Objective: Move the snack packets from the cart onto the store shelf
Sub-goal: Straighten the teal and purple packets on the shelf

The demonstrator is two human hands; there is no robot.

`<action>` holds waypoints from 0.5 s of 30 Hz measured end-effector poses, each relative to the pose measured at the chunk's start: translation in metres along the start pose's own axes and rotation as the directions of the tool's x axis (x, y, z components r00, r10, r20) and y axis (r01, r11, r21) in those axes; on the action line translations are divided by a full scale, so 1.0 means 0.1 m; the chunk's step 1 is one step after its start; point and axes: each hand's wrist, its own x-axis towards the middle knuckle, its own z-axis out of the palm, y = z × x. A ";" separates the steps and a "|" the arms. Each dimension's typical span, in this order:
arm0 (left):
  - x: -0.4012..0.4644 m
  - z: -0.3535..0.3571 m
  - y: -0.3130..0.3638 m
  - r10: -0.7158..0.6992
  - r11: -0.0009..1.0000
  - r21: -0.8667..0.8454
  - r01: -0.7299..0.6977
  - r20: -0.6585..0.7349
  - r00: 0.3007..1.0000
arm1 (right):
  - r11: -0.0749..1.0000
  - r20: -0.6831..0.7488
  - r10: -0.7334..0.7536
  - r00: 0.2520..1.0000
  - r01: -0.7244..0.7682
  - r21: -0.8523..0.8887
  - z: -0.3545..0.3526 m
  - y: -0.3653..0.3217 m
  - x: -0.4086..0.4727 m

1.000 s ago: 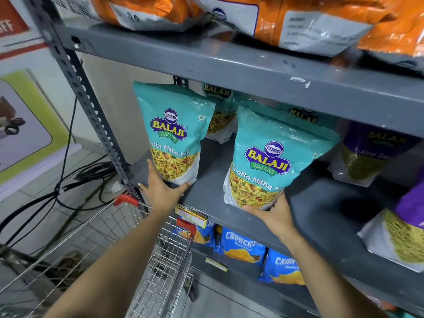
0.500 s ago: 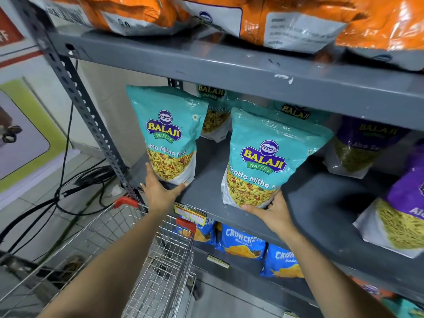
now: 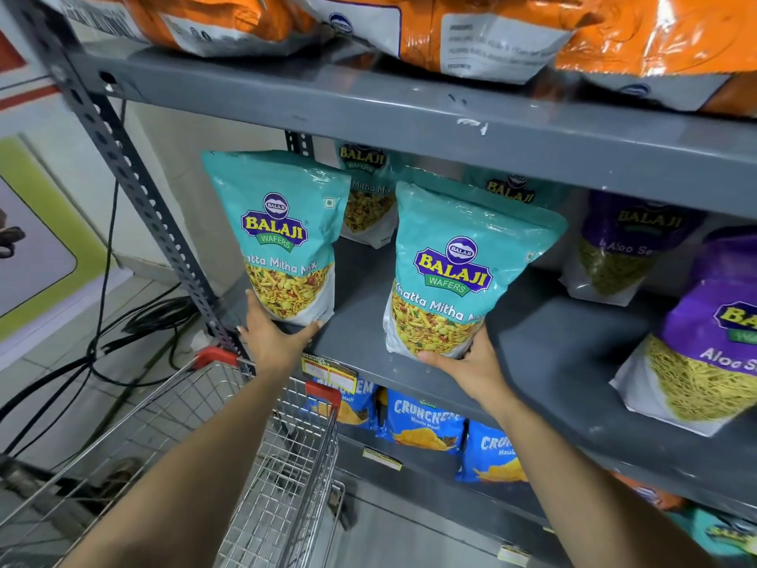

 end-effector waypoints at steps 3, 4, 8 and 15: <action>0.00 -0.01 0.01 -0.023 1.000 0.012 0.023 0.025 0.999 | 1.000 -0.012 -0.010 1.000 0.010 -0.012 0.01 -0.03 0.02; 0.00 -0.01 0.02 -0.030 0.999 0.015 0.030 0.036 0.999 | 1.000 -0.018 -0.010 1.000 0.009 -0.013 0.01 -0.03 0.02; -0.08 -0.08 0.07 -0.035 0.997 0.070 0.034 0.009 0.999 | 1.000 0.001 0.002 1.000 -0.002 -0.014 -0.01 -0.06 0.01; -0.95 0.09 0.55 0.302 0.951 -0.075 -0.300 0.018 0.953 | 0.995 -0.108 0.008 0.994 0.003 0.100 -0.58 0.10 -0.30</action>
